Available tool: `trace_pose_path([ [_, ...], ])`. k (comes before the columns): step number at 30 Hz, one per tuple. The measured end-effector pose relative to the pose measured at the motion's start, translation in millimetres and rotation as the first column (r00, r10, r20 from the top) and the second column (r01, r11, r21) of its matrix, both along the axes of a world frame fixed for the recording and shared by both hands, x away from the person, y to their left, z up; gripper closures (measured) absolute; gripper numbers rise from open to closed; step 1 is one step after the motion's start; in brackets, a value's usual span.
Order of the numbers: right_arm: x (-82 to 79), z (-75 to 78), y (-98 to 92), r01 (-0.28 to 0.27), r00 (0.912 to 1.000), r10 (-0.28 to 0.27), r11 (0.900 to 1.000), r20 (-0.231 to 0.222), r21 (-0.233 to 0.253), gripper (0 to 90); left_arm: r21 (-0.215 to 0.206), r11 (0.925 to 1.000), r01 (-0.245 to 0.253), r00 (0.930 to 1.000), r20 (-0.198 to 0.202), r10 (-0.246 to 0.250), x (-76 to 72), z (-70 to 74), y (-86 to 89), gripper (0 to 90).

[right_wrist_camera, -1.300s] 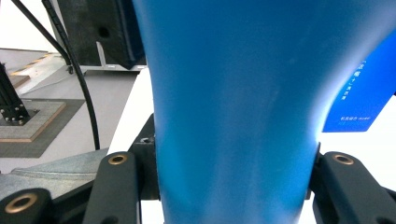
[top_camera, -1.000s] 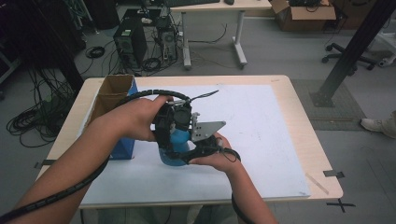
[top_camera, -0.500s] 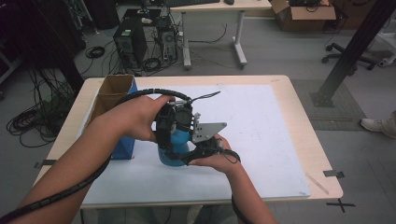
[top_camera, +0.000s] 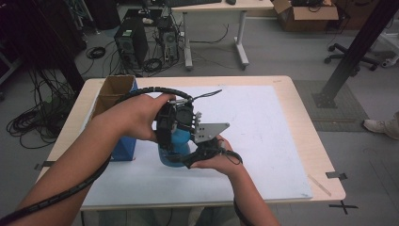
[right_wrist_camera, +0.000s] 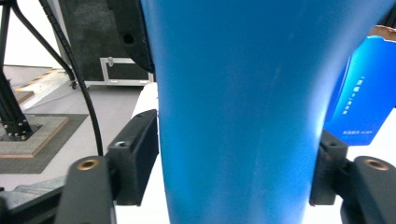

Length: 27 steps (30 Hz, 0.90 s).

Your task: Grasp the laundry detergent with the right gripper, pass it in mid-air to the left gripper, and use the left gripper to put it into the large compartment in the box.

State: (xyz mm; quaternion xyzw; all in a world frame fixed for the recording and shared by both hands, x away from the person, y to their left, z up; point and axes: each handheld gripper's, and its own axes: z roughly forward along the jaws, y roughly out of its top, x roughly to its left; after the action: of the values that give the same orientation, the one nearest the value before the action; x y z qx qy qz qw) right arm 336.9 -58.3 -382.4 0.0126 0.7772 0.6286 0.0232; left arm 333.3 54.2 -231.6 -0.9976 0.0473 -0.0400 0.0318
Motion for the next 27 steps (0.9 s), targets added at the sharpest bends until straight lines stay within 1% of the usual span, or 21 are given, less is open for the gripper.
trace_pose_path([
  [1, 0.0, 0.0, 0.0, 0.0, 1.0, 0.0, 1.0, 0.0, 0.0, 30.0, 0.0, 1.0, 0.0, 1.0, 0.0, 0.0, 0.0, 0.0, 0.0, 38.8],
  [3, 0.0, -1.0, -1.4, 0.006, 1.0, -0.006, 1.0, 0.0, -0.005, 26.6, -0.005, 1.0, 0.002, 1.0, 0.003, -0.002, 0.5, 0.7, -0.4, 38.8],
  [5, 0.0, -2.0, -4.1, 0.011, 0.9999, -0.011, 1.0, -0.013, -0.009, 23.7, -0.002, 1.0, 0.002, 1.0, 0.003, -0.002, 0.8, 1.9, -1.2, 38.8],
  [9, -0.1, -2.4, -6.7, 0.011, 0.9997, -0.011, 1.0, -0.022, -0.013, 20.9, -0.002, 1.0, -0.006, 1.0, 0.007, 0.006, 1.7, 3.4, -2.0, 38.7],
  [11, -0.1, -2.3, -7.9, 0.01, 0.9997, -0.01, 1.0, -0.022, -0.015, 20.0, 0.006, 0.9999, -0.009, 0.9999, 0.005, 0.009, 2.7, 4.3, -2.4, 38.8],
  [14, -0.4, -1.1, -10.9, 0.011, 0.9993, -0.012, 1.0, -0.036, -0.01, 16.1, 0.006, 0.9998, -0.017, 0.9998, 0.004, 0.017, 3.6, 5.2, -2.6, 38.7],
  [16, -0.3, -1.1, -11.1, 0.011, 0.9994, -0.011, 1.0, -0.034, -0.009, 14.7, 0.007, 0.9998, -0.02, 0.9998, 0.004, 0.02, 3.9, 5.5, -2.7, 38.7],
  [18, -0.5, -1.0, -11.3, 0.008, 0.9994, -0.008, 1.0, -0.034, -0.013, 13.6, 0.003, 0.9999, -0.016, 0.9998, 0.01, 0.016, 4.6, 5.6, -2.6, 38.7],
  [19, -0.6, -1.2, -11.1, 0.006, 0.9994, -0.007, 1.0, -0.035, -0.013, 11.4, 0.008, 0.9998, -0.017, 0.9998, 0.008, 0.017, 4.8, 6.2, -2.7, 38.7],
  [23, -0.5, -1.4, -12.2, -0.002, 0.9991, 0.001, 1.0, -0.042, -0.016, 8.9, 0.003, 0.9997, -0.023, 0.9997, 0.006, 0.023, 5.5, 6.2, -2.2, 38.7],
  [24, -0.4, -1.4, -13.6, -0.005, 0.9988, 0.005, 1.0, -0.048, -0.014, 6.0, 0.005, 0.9997, -0.024, 0.9997, 0.006, 0.024, 5.7, 6.4, -2.1, 38.6],
  [27, -0.4, -1.4, -15.9, -0.014, 0.9988, 0.013, 1.0, -0.048, -0.017, 4.0, 0.007, 0.9998, -0.021, 0.9997, 0.009, 0.021, 7.1, 6.2, -1.6, 38.7],
])
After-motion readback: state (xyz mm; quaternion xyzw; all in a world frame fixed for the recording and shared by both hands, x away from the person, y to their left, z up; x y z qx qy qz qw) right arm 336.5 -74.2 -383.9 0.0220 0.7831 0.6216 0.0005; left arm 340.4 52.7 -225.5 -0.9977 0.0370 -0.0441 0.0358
